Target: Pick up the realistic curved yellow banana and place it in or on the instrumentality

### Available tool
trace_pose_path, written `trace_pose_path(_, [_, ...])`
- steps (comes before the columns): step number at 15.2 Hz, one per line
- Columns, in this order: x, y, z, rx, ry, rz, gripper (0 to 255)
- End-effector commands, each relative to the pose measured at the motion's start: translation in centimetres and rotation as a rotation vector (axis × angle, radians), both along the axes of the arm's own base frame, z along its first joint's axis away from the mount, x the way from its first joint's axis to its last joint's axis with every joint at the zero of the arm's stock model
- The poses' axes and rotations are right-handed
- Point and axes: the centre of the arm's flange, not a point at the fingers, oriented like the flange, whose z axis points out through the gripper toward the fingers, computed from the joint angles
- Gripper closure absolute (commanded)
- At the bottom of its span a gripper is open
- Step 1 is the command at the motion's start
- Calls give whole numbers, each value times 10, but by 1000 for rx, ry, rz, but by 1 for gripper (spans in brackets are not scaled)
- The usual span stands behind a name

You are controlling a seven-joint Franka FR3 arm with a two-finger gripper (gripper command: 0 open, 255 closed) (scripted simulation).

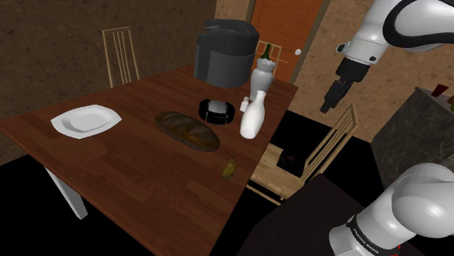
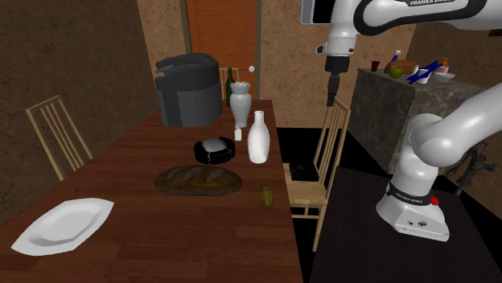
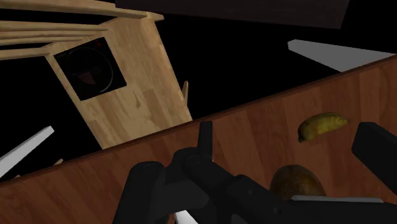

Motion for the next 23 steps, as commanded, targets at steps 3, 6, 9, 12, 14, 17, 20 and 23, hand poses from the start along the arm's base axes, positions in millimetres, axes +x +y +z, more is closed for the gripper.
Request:
trace_pose_path(3, [-2, 18, -19, -1, -12, -59, 0])
trace_pose_path(6, [-4, 46, -48, -2, -30, -147, 0])
trace_pose_path(9, [-2, 74, -77, -3, -49, -235, 0])
trace_pose_path(12, [3, 101, -106, -4, -67, -324, 0])
trace_pose_path(14, [8, 119, -125, -5, -79, -383, 0])
trace_pose_path(17, [17, 145, -153, -6, -97, -471, 0])
trace_pose_path(20, [29, 170, -182, -7, -116, -559, 0])
trace_pose_path(23, [44, 194, -210, -8, -134, -647, 0])
